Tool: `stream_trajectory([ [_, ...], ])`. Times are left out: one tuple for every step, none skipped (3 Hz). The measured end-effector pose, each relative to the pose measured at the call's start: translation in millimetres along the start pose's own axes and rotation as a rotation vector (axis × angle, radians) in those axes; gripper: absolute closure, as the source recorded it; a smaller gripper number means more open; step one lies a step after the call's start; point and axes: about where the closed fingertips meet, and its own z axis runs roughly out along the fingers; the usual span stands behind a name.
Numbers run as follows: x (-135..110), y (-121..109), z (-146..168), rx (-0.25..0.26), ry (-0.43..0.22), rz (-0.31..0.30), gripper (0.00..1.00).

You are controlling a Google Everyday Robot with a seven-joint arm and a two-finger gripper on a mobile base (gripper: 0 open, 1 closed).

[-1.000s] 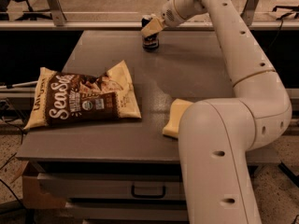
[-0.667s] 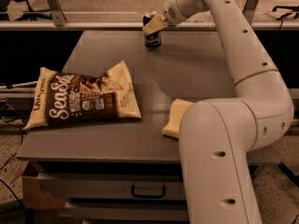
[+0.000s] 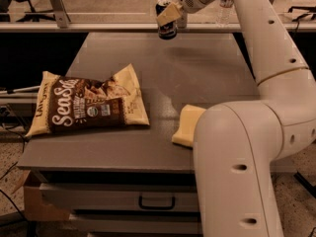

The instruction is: Pick pepsi can

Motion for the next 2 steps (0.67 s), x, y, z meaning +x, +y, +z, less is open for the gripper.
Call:
stream_trajectory([
  [-11.0, -1.9, -17.7, 0.024, -0.005, -0.048, 1.0],
  [-17.8, -1.6, -29.2, 0.035, -0.005, -0.08, 1.0],
])
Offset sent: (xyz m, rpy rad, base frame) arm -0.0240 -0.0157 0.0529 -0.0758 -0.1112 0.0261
